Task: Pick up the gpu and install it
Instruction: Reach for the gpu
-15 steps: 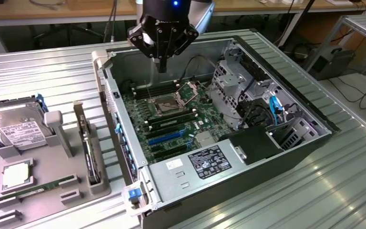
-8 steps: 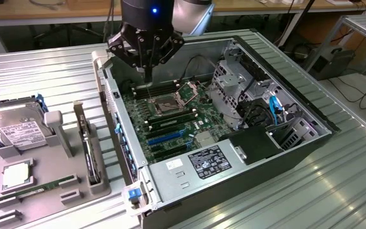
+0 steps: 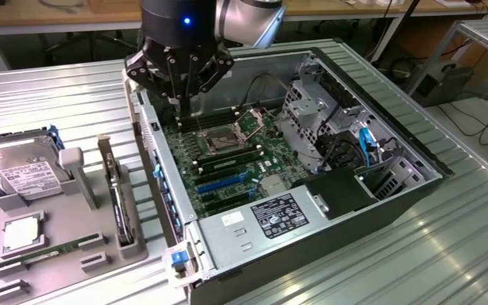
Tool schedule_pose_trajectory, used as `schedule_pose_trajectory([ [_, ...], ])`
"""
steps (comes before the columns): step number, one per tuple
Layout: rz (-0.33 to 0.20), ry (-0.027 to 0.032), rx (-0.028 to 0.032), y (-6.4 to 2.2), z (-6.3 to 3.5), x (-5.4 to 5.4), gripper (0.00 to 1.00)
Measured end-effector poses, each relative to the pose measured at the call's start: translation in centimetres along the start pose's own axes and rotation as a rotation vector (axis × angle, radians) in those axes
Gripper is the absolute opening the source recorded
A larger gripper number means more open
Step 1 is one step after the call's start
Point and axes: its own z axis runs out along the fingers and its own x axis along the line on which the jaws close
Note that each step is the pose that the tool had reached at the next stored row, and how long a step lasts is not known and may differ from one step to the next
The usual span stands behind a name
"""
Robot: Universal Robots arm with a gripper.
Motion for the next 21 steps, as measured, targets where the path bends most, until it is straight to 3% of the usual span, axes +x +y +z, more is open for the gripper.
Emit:
schedule_pose_trajectory([
  [11,0.000,-0.0032,0.0024,-1.39,0.07,4.4,0.11],
  [15,0.000,-0.0032,0.0025,-1.77,0.84,7.3,0.11],
  [21,0.000,-0.0033,0.0025,-2.09,1.98,10.3,0.11],
])
